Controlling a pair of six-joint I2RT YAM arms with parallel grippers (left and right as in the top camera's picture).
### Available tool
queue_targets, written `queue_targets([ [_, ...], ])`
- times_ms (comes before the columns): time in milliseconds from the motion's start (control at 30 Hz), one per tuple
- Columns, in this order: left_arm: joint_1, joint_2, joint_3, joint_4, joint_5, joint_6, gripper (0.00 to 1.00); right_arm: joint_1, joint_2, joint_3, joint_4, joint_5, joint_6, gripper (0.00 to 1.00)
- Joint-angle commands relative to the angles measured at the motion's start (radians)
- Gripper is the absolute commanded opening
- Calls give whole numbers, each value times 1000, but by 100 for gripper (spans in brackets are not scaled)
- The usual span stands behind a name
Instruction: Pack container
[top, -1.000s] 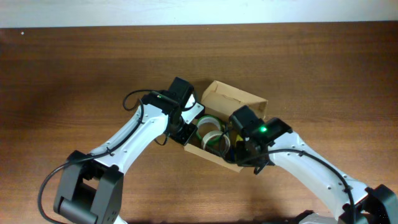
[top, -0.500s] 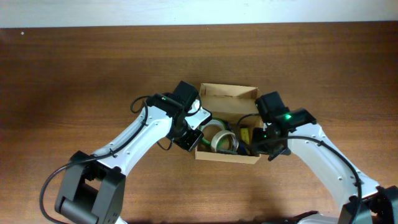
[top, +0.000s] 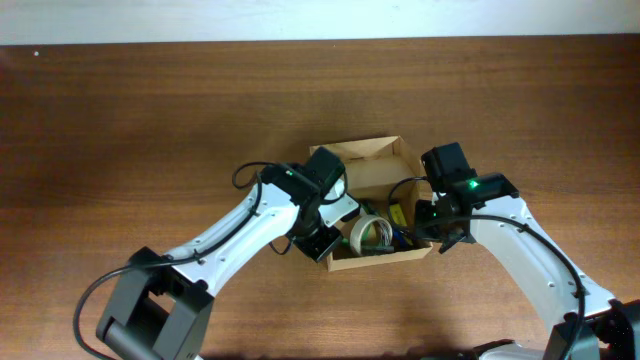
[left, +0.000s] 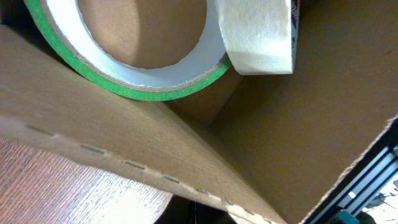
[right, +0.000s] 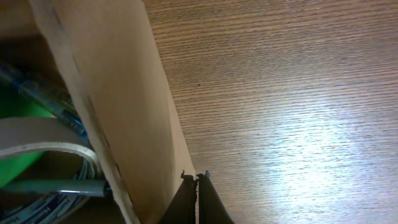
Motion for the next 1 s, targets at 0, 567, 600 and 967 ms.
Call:
queue_targets([
  [0, -27, 5, -3, 28, 16, 16, 5, 13, 6, 3, -4, -70, 6, 4],
  [567, 312, 6, -3, 122, 58, 10, 78, -311, 6, 3, -49, -282, -238, 51],
  [600, 322, 6, -3, 135, 69, 0, 80, -327, 6, 3, -48, -320, -265, 59],
  [967, 444, 118, -3, 352, 362, -261, 79, -439, 6, 3, 74, -684, -271, 63],
])
